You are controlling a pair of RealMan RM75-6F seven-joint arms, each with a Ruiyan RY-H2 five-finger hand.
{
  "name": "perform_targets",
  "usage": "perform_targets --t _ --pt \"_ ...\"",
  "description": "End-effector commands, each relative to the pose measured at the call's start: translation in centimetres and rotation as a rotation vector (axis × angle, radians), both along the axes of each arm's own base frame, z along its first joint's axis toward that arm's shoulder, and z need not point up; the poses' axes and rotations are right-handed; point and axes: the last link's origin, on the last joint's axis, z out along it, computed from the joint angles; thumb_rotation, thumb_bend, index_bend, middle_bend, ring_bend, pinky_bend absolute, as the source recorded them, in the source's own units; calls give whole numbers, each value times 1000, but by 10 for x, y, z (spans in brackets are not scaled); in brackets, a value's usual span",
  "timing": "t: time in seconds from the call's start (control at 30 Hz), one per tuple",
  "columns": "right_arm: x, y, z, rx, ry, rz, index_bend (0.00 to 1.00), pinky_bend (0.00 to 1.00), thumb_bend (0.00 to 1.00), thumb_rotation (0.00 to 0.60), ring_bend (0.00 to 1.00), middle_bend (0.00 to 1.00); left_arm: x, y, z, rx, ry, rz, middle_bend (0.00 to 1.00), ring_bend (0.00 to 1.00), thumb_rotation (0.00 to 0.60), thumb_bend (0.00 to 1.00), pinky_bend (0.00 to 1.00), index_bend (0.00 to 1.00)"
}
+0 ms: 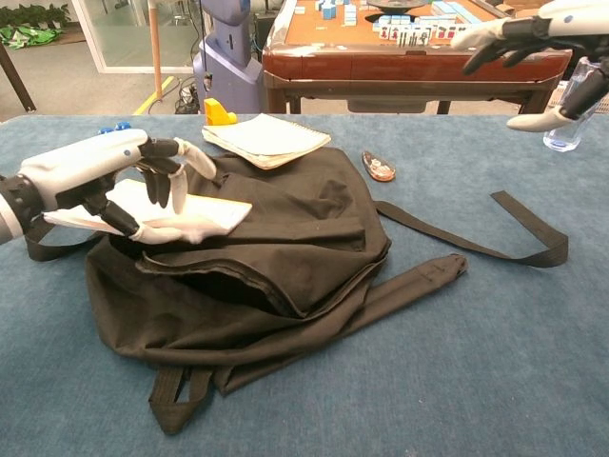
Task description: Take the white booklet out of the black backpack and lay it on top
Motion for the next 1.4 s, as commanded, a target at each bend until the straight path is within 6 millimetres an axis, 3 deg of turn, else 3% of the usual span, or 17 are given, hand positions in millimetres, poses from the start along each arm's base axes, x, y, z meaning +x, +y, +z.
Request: perform_targets --t 0.03,0.27,0.33,0.4,0.6,0.83,1.0,1.2,1.4 --pt "-11 1 6 -14 13 -29 0 73 290 600 52 148 -3 -5 15 -12 4 37 364 363 348 178 350 128" --pt "-33 5 17 -54 30 -95 0 72 306 600 52 161 -22 6 49 126 -39 134 347 345 371 178 337 122" --pt "-38 7 21 -79 25 -108 0 73 308 600 59 179 -31 9 60 163 -38 166 347 346 517 178 337 140" --pt "-46 12 25 -109 17 -132 0 91 308 600 78 197 -45 12 74 213 -21 201 347 346 599 178 337 155" --pt "-69 31 34 -192 19 -179 54 145 333 600 132 255 -80 7 109 333 59 324 347 347 600 178 336 216" --pt "-93 75 39 -288 44 -219 162 166 355 600 179 302 -113 -29 135 415 222 460 347 346 600 177 332 282" --pt "-105 107 41 -393 43 -234 250 184 376 600 215 343 -121 -58 140 450 268 509 347 344 600 178 323 281" --pt "-118 140 38 -441 40 -305 288 186 382 600 223 352 -119 -83 137 479 277 491 346 344 600 177 313 279" --pt "-122 156 38 -471 15 -339 310 193 381 600 235 363 -115 -102 132 485 271 474 347 344 600 178 301 278"
